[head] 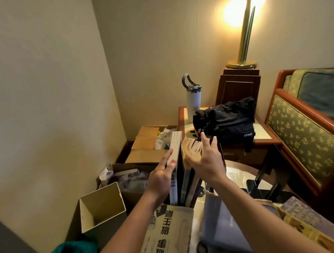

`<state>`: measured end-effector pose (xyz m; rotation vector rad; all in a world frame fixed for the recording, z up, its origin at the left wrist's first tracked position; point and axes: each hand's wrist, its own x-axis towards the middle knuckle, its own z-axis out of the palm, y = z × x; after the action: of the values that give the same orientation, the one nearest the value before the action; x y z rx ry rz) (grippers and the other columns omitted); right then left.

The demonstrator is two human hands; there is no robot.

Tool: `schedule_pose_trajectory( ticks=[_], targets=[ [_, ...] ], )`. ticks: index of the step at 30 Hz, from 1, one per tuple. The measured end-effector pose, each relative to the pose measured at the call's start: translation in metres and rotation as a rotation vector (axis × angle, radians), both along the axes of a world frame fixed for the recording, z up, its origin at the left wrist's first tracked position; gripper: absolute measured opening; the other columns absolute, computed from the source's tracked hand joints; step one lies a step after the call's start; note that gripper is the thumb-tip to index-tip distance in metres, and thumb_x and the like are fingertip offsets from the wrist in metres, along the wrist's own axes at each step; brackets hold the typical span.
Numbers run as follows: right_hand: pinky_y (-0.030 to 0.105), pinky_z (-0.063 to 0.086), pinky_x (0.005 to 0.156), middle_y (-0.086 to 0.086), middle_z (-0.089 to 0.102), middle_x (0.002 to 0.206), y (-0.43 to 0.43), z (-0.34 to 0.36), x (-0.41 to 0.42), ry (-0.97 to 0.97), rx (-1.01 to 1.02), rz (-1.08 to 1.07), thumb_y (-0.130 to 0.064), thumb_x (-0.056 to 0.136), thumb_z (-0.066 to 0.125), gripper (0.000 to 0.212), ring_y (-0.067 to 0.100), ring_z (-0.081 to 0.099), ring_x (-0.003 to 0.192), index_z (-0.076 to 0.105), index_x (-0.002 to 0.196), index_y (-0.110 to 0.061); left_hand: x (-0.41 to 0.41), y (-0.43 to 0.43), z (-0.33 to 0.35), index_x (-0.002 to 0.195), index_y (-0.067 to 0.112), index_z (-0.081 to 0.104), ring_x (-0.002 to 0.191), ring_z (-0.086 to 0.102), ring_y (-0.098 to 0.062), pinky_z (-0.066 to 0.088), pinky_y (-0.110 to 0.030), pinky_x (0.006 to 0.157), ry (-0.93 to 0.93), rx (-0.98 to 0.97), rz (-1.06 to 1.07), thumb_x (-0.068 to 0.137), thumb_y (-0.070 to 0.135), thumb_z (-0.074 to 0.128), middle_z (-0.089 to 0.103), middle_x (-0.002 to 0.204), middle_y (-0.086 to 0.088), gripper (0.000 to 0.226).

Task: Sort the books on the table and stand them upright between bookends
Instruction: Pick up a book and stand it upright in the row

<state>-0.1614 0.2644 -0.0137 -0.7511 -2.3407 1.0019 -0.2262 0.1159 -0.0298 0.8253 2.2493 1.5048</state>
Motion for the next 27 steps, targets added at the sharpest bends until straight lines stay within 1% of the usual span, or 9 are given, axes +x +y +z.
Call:
schedule_pose_trajectory(
  ticks=[2, 5, 10, 12, 16, 19, 21, 23, 27],
  targets=[
    [0.043, 0.036, 0.113, 0.015, 0.009, 0.165, 0.001, 0.004, -0.007, -0.023, -0.023, 0.070, -0.033, 0.091, 0.071, 0.090, 0.035, 0.028, 0.147, 0.013, 0.159, -0.029, -0.002, 0.001, 0.000, 0.154, 0.043, 0.024, 0.129, 0.040, -0.006, 0.038, -0.019, 0.095, 0.002, 0.004, -0.004, 0.109, 0.035, 0.029, 0.033, 0.160, 0.003, 0.046],
    [0.042, 0.044, 0.107, 0.011, 0.019, 0.164, -0.002, 0.003, -0.016, -0.041, -0.016, 0.170, -0.028, 0.089, 0.073, 0.093, 0.032, 0.034, 0.144, 0.013, 0.159, -0.029, -0.004, 0.003, -0.002, 0.154, 0.043, 0.025, 0.144, 0.034, -0.020, 0.035, -0.040, 0.116, -0.043, 0.052, 0.001, 0.109, 0.035, 0.029, 0.031, 0.161, 0.002, 0.046],
    [0.044, 0.039, 0.112, 0.001, 0.014, 0.166, 0.004, 0.008, -0.016, -0.042, 0.034, 0.334, -0.012, 0.087, 0.070, 0.094, 0.030, 0.025, 0.149, 0.013, 0.159, -0.035, -0.006, -0.001, -0.006, 0.149, 0.056, 0.022, 0.145, 0.034, -0.025, 0.036, -0.056, 0.114, -0.068, 0.070, 0.021, 0.098, 0.056, 0.026, 0.030, 0.161, 0.006, 0.052],
    [0.040, 0.041, 0.111, 0.000, 0.016, 0.166, 0.010, 0.013, -0.015, -0.055, 0.074, 0.415, -0.008, 0.086, 0.068, 0.096, 0.030, 0.026, 0.148, 0.012, 0.159, -0.036, -0.005, 0.003, -0.007, 0.149, 0.058, 0.017, 0.140, 0.040, -0.027, 0.040, -0.057, 0.110, -0.090, 0.036, 0.016, 0.096, 0.059, 0.025, 0.030, 0.162, 0.004, 0.054],
    [0.035, 0.051, 0.099, 0.005, 0.032, 0.161, 0.014, 0.015, -0.017, -0.100, 0.231, 0.479, -0.016, 0.085, 0.073, 0.103, 0.031, 0.050, 0.133, 0.004, 0.159, -0.038, 0.002, 0.010, -0.003, 0.146, 0.064, 0.013, 0.142, 0.037, -0.029, 0.037, -0.055, 0.113, -0.121, 0.077, -0.012, 0.097, 0.060, 0.027, 0.032, 0.161, -0.004, 0.051],
    [0.037, 0.051, 0.099, 0.006, 0.036, 0.158, 0.009, 0.012, -0.018, -0.060, 0.290, 0.490, -0.022, 0.087, 0.072, 0.103, 0.030, 0.050, 0.133, -0.001, 0.158, -0.040, 0.002, 0.005, -0.005, 0.146, 0.063, 0.010, 0.143, 0.036, -0.031, 0.037, -0.051, 0.112, -0.108, 0.081, -0.007, 0.099, 0.064, 0.029, 0.034, 0.159, -0.003, 0.051],
    [0.035, 0.051, 0.099, 0.001, 0.039, 0.156, 0.000, 0.007, -0.017, -0.008, 0.150, 0.432, -0.020, 0.090, 0.070, 0.100, 0.027, 0.048, 0.135, -0.001, 0.158, -0.040, -0.003, -0.002, -0.008, 0.145, 0.066, 0.011, 0.139, 0.041, -0.034, 0.042, -0.053, 0.108, -0.120, 0.079, 0.032, 0.091, 0.076, 0.031, 0.037, 0.158, -0.002, 0.058],
    [0.026, 0.054, 0.089, -0.007, 0.049, 0.145, -0.013, -0.008, -0.009, 0.074, -0.155, 0.380, -0.020, 0.096, 0.064, 0.089, 0.019, 0.054, 0.129, 0.003, 0.158, -0.041, -0.011, -0.007, -0.011, 0.142, 0.070, 0.015, 0.132, 0.049, -0.031, 0.047, -0.058, 0.103, -0.157, 0.115, 0.054, 0.084, 0.083, 0.033, 0.041, 0.155, 0.000, 0.062],
    [0.016, 0.054, 0.079, -0.015, 0.063, 0.126, -0.027, -0.035, 0.005, 0.194, -0.473, 0.303, -0.025, 0.105, 0.047, 0.044, 0.008, 0.063, 0.116, 0.037, 0.144, -0.042, -0.012, -0.011, -0.009, 0.147, 0.061, 0.017, 0.137, 0.043, -0.026, 0.041, -0.054, 0.111, -0.136, 0.098, 0.030, 0.088, 0.076, 0.029, 0.038, 0.157, 0.004, 0.062]
  ],
)
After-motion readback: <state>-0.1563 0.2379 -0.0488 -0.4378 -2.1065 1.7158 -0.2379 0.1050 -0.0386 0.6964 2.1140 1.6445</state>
